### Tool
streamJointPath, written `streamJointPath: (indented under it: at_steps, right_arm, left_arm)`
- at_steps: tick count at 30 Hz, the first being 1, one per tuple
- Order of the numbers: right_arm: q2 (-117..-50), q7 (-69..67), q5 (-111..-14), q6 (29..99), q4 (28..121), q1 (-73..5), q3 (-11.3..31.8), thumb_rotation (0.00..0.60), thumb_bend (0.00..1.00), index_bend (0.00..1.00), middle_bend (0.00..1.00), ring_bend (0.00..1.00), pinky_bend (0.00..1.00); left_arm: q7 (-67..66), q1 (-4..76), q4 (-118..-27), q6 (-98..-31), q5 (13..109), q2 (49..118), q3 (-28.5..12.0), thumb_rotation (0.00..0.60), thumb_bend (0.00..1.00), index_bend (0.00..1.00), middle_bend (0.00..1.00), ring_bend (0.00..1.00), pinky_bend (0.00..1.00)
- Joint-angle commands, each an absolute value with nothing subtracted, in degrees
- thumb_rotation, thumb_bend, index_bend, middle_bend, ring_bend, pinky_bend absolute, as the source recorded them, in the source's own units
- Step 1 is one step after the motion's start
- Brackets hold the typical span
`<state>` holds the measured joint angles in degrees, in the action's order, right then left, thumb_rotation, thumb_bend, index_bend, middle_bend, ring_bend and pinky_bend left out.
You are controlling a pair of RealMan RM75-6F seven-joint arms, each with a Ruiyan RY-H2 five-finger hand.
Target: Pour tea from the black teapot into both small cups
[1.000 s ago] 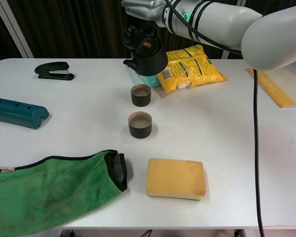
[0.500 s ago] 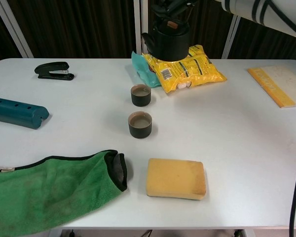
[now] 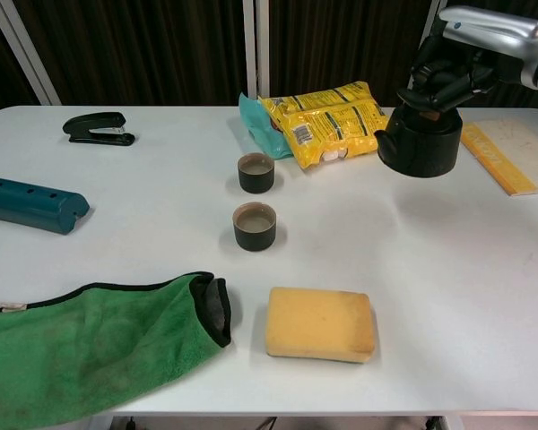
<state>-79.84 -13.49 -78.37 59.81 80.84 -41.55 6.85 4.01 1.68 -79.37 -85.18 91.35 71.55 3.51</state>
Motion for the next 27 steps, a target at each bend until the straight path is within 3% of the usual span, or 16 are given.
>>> streamJointPath:
  at_steps: [1, 11, 27]
  right_arm:
    - [-80.5, -14.8, -80.0, 61.3, 79.4, -39.8, 5.3, 0.600, 0.44, 1.00, 1.00, 1.00, 0.57]
    - [-84.9, -17.1, -83.0, 62.9, 72.4, -36.4, 2.5, 0.600, 0.44, 1.00, 1.00, 1.00, 0.57]
    - [-91.5, -20.0, -85.7, 62.9, 63.2, -35.1, 1.8, 0.600, 0.44, 1.00, 1.00, 1.00, 0.57]
  left_arm:
    - [3.8, 1.8, -79.3, -84.8, 91.3, 71.7, 3.6, 0.600, 0.07, 0.16, 0.12, 0.12, 0.22]
    - [3.7, 2.0, -79.2, -84.5, 91.4, 71.9, 3.7, 0.600, 0.07, 0.16, 0.12, 0.12, 0.22]
    - [3.5, 2.2, -79.4, -84.5, 91.4, 71.8, 3.7, 0.600, 0.07, 0.16, 0.12, 0.12, 0.22]
